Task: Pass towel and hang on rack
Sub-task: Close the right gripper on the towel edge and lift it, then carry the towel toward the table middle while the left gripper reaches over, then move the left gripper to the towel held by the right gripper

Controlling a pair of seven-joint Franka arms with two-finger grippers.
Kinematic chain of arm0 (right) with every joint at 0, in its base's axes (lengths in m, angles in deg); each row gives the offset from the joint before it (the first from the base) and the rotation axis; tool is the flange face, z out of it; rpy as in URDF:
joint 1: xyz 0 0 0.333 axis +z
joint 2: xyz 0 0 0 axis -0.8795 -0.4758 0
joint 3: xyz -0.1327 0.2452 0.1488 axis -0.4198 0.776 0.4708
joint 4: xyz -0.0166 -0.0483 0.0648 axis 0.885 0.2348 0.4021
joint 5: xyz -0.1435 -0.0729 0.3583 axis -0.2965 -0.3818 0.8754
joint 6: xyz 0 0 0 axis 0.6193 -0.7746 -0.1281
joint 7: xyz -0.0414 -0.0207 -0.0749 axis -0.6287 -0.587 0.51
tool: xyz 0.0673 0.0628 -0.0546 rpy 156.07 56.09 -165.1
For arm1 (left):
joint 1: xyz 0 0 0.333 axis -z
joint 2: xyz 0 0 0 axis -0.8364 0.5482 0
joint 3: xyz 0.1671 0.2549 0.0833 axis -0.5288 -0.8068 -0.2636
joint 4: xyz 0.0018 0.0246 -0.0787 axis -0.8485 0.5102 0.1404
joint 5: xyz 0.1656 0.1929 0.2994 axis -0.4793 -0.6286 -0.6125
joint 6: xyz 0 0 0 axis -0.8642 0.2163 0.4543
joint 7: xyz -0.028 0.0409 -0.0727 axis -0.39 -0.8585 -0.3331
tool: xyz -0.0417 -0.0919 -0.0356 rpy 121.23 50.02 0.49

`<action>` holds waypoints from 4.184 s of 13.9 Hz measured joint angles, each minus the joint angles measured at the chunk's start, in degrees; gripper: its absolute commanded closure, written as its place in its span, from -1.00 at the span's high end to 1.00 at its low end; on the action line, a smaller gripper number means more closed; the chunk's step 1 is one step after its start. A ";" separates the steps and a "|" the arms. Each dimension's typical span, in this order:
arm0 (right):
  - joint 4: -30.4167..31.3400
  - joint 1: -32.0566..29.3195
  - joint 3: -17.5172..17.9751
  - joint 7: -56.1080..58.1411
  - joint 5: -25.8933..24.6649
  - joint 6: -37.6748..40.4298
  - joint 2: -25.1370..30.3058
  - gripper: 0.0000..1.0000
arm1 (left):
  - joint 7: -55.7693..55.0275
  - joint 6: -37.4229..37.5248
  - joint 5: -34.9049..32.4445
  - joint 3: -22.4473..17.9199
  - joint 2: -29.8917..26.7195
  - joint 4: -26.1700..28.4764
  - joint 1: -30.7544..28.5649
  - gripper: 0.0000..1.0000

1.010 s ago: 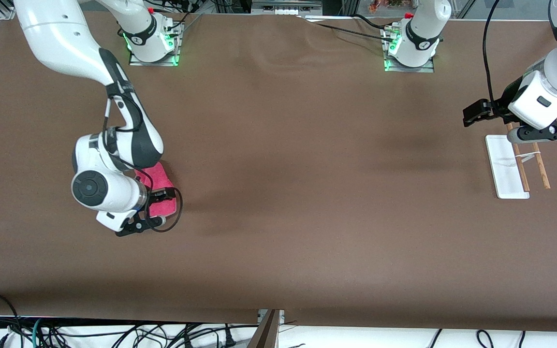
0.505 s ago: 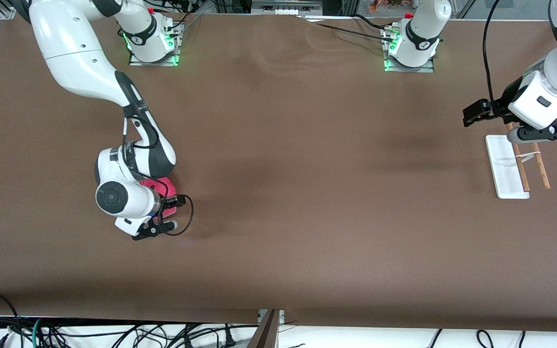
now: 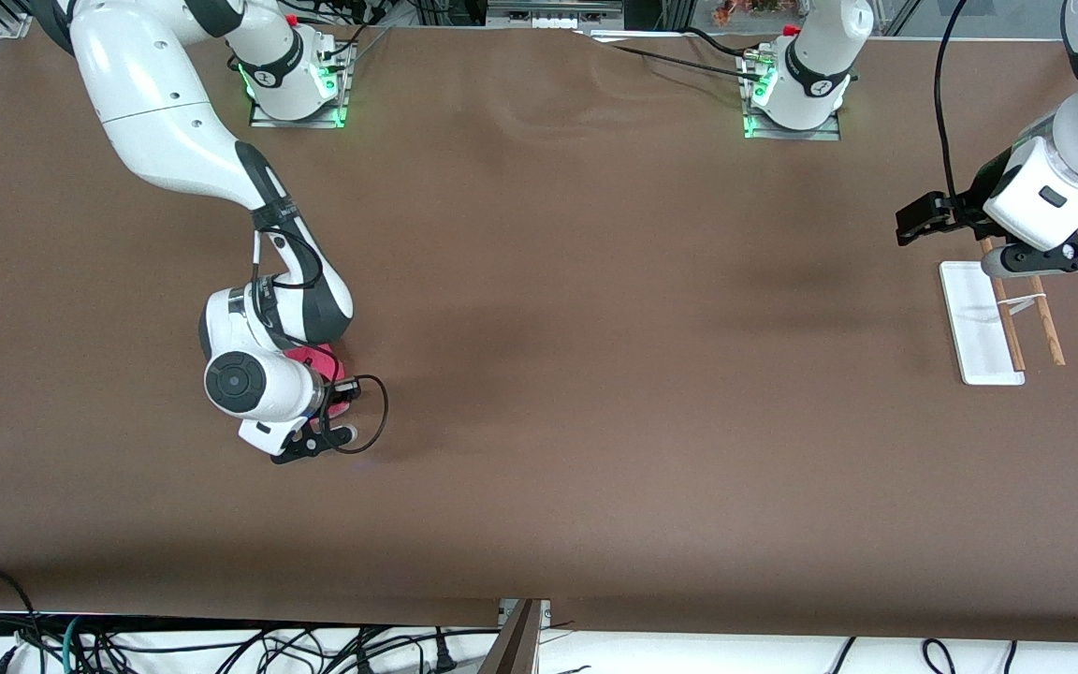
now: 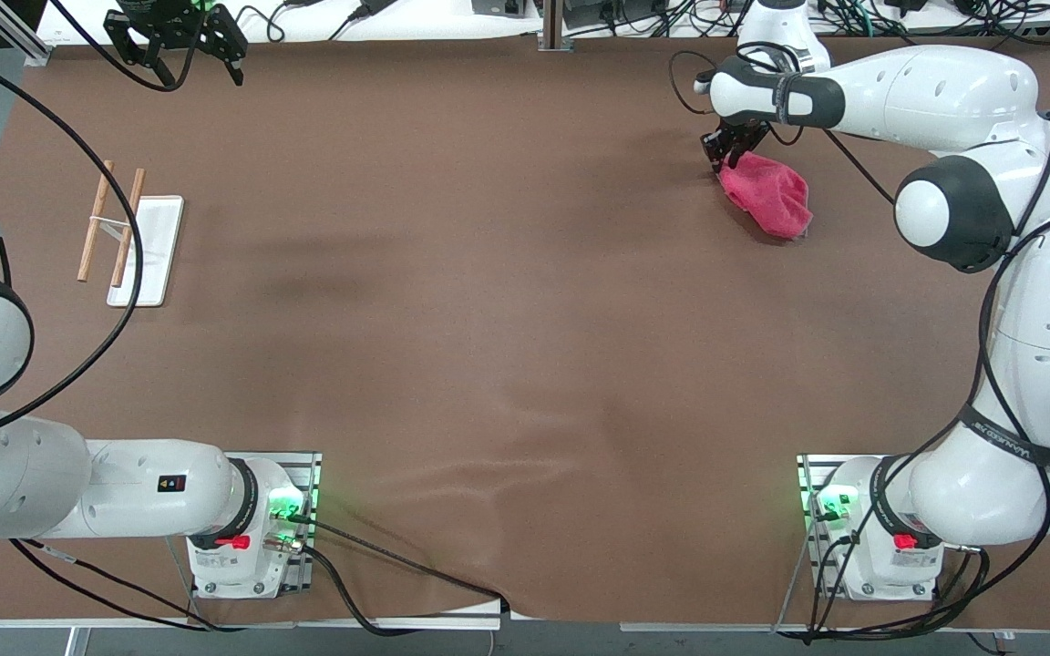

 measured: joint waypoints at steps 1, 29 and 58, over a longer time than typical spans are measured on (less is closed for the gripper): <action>-0.17 0.07 0.00 0.00 0.00 0.01 0.03 -1.00 | 0.00 0.00 0.00 0.00 0.00 0.00 0.00 1.00; -18.98 11.54 12.99 -43.88 1.74 11.73 7.65 -1.00 | -2.05 1.52 19.51 -0.60 3.20 0.08 -5.34 1.00; -24.07 17.25 17.94 -56.19 1.77 7.55 11.79 -1.00 | 63.27 -47.54 27.77 25.87 12.23 13.39 -3.97 1.00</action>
